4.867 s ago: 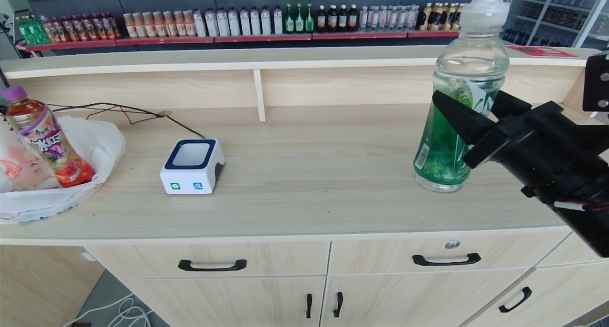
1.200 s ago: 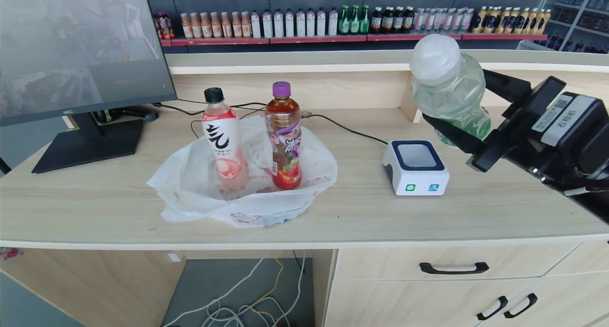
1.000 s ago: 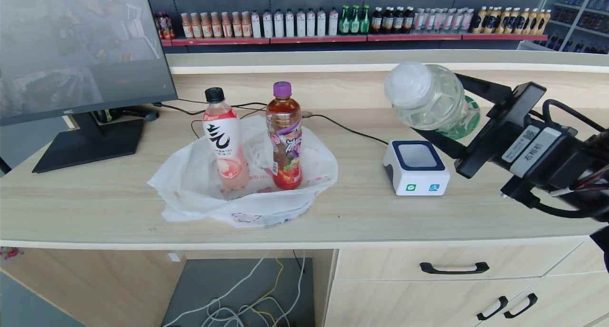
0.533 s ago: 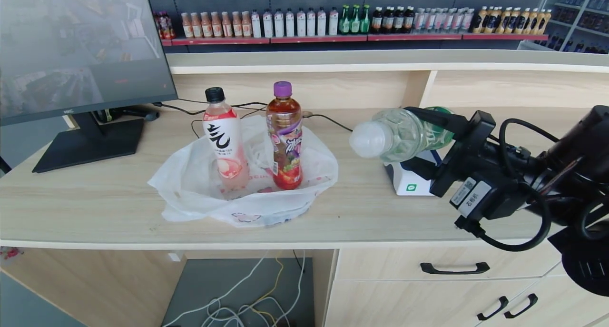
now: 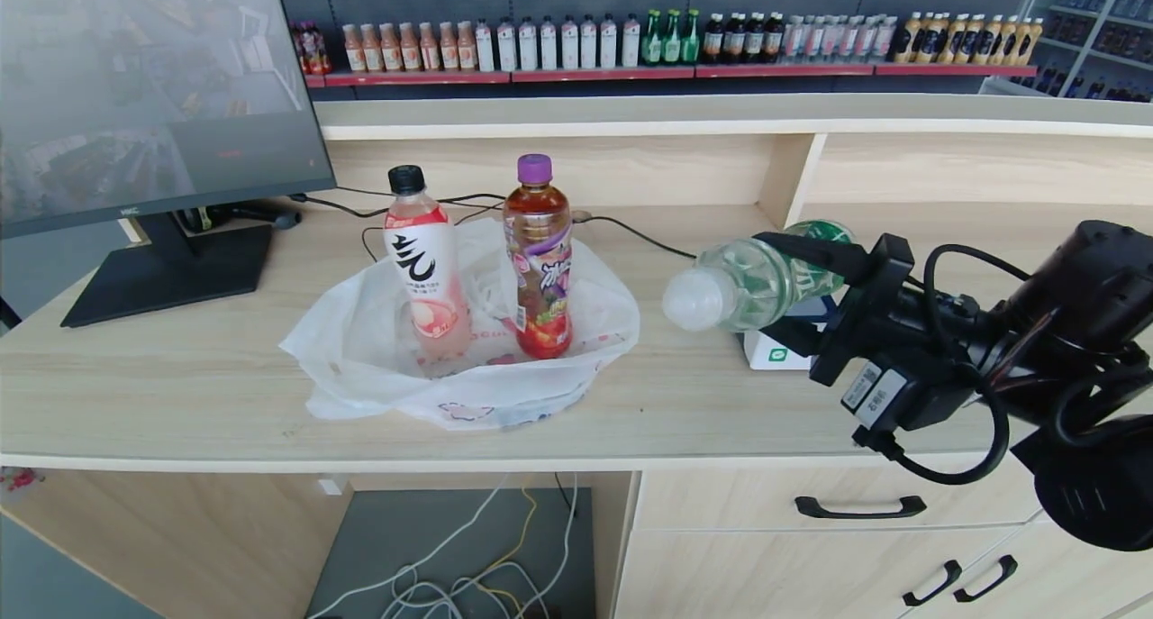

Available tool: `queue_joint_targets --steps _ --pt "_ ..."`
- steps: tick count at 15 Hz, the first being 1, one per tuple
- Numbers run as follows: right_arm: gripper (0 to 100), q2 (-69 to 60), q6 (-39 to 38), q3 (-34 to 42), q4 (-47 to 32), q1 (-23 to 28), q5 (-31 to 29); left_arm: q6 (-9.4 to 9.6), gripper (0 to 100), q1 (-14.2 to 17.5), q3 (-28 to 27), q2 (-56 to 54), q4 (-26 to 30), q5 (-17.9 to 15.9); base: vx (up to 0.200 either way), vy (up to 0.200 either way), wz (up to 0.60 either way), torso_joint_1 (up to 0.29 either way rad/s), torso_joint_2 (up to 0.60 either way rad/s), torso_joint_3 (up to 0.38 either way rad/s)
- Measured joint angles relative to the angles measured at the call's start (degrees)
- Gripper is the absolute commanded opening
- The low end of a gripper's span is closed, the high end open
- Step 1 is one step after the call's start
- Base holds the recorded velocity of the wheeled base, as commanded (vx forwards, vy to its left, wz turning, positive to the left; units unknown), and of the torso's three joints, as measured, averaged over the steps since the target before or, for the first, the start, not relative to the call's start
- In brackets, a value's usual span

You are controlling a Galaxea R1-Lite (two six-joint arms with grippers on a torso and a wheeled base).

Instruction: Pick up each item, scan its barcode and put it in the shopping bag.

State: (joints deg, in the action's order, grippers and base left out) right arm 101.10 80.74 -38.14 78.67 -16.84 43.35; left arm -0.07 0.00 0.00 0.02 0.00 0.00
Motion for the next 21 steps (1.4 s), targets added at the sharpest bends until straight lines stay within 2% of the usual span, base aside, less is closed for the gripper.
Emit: queue_joint_targets --steps 4,9,21 --pt "0 1.19 5.67 0.22 -0.02 1.35 3.10 0.00 100 0.00 0.00 0.00 0.00 0.00 0.000 0.000 0.00 0.000 0.00 0.000" --pt "0 3.64 8.02 0.33 -0.02 4.49 8.11 0.00 100 0.00 0.00 0.00 0.00 0.00 0.000 0.000 0.00 0.000 0.00 0.000" --pt "0 7.64 8.22 -0.68 1.28 5.60 8.51 0.00 100 0.00 0.00 0.00 0.00 0.00 0.000 0.000 0.00 0.000 0.00 0.000"
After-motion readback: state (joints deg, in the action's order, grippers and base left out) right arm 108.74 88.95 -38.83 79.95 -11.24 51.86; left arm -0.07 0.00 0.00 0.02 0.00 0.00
